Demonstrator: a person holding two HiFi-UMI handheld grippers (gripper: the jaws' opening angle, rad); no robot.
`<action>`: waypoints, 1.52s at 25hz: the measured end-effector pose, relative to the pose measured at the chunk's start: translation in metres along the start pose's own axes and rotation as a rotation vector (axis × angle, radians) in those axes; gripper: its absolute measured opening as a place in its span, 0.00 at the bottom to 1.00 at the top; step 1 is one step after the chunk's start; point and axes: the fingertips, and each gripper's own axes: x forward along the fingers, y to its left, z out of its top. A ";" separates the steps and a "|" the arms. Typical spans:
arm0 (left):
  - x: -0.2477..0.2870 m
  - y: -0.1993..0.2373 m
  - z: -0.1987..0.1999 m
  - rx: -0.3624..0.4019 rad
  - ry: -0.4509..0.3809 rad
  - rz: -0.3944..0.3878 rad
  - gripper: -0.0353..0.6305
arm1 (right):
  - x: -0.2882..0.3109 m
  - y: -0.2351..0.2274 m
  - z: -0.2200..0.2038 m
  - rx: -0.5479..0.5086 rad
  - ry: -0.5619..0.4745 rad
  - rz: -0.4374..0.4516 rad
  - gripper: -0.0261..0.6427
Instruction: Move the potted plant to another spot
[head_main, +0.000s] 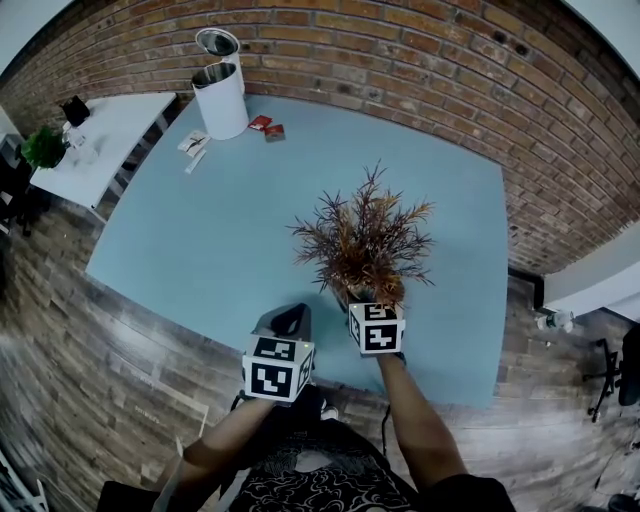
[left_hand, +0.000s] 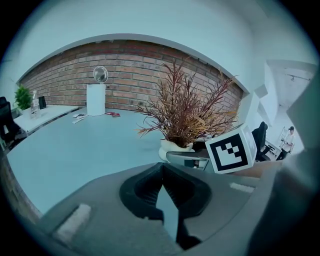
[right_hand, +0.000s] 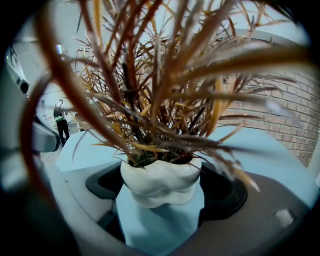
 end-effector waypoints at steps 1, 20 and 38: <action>-0.002 -0.001 -0.002 0.000 -0.001 0.001 0.05 | -0.002 0.002 -0.001 -0.001 0.000 0.001 0.73; -0.031 -0.016 -0.029 -0.002 -0.039 0.022 0.05 | -0.032 0.027 -0.028 -0.022 -0.012 0.022 0.73; -0.061 -0.037 -0.041 -0.004 -0.042 0.042 0.05 | -0.062 0.039 -0.038 -0.013 0.005 0.045 0.73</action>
